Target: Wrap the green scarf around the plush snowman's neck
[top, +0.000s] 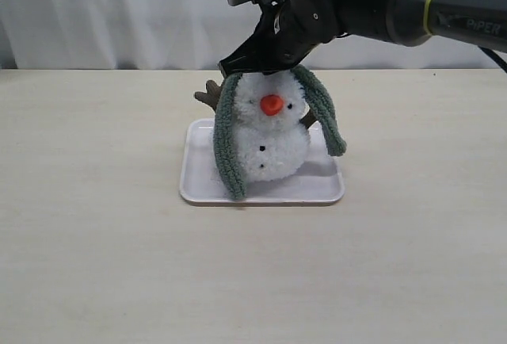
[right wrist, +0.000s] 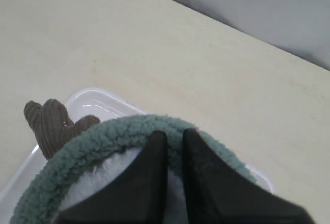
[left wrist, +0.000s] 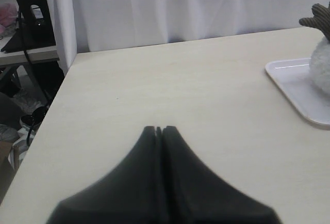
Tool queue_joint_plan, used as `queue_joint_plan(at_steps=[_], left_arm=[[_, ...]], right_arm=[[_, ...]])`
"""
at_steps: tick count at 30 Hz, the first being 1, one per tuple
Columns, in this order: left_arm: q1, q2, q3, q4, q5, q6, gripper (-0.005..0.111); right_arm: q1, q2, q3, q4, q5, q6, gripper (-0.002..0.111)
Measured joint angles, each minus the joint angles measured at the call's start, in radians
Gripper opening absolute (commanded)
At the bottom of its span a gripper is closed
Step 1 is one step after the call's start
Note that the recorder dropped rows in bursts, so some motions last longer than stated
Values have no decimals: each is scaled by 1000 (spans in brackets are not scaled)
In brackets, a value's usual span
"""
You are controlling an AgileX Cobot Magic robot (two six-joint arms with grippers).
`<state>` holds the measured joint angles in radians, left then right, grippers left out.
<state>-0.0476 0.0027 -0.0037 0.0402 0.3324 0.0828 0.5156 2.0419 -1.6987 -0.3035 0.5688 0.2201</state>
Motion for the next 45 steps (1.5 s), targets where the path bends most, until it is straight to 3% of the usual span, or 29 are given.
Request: queue_joint_plan(at_steps=[6, 12, 14, 21, 26, 29, 32, 45], left_arm=[[0, 0, 0, 0, 0, 0, 0], [0, 0, 0, 0, 0, 0, 0], [0, 0, 0, 0, 0, 0, 0], [0, 0, 0, 0, 0, 0, 0], [0, 0, 0, 0, 0, 0, 0], [0, 0, 0, 1, 0, 0, 0], [0, 0, 0, 1, 0, 0, 0], [0, 0, 0, 1, 0, 0, 0]], right_arm=[[0, -59, 0, 87, 39, -3, 13], [10, -118, 0, 270, 68, -143, 32], [34, -128, 0, 271, 75, -173, 33], [184, -97, -42, -45, 216, 53, 32], [204, 6, -178, -174, 392, 145, 32], [204, 87, -288, -141, 414, 157, 25], [204, 130, -306, -151, 414, 157, 5], [165, 189, -310, -148, 379, 154, 4]])
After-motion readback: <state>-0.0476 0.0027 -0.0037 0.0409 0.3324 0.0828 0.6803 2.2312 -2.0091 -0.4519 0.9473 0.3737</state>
